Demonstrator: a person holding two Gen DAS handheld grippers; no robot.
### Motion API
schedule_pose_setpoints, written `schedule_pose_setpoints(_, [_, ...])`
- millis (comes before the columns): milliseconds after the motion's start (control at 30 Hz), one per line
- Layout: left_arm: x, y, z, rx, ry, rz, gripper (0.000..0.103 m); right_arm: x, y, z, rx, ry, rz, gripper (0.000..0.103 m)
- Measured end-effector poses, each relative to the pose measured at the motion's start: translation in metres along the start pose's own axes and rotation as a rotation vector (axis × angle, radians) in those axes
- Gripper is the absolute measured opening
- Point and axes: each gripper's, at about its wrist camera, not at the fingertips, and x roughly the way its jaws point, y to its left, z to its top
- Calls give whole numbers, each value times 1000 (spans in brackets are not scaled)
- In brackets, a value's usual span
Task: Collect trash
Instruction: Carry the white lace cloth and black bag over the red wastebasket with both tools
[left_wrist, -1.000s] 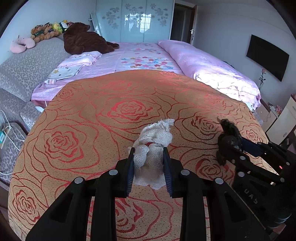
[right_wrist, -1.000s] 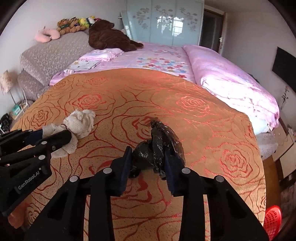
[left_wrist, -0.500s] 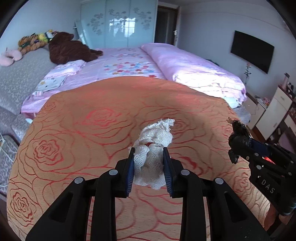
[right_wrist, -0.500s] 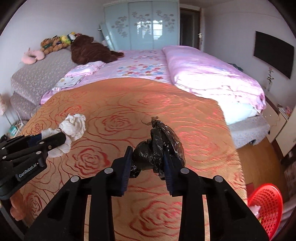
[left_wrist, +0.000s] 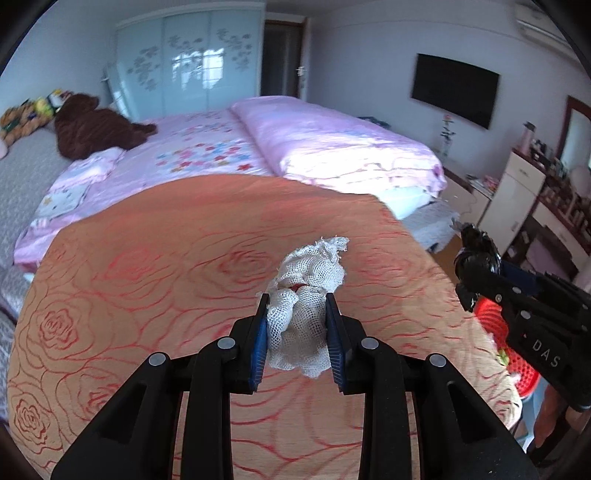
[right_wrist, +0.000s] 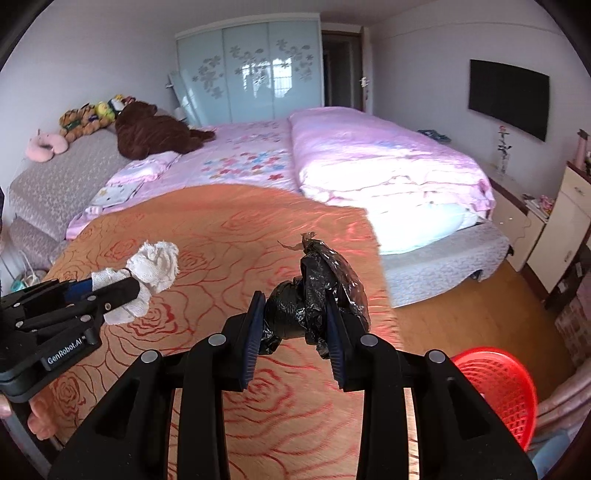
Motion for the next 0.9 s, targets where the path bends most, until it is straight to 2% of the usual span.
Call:
schedule_pose_setpoints(367, [-7,-64,14,112,-27,-88,27,-48,-66,-10,71,-40,-115,31])
schedule_pose_setpoints(900, [-13,-160,19,266,-29,-235,27,-98,-141,-45,193,-35,-250,31])
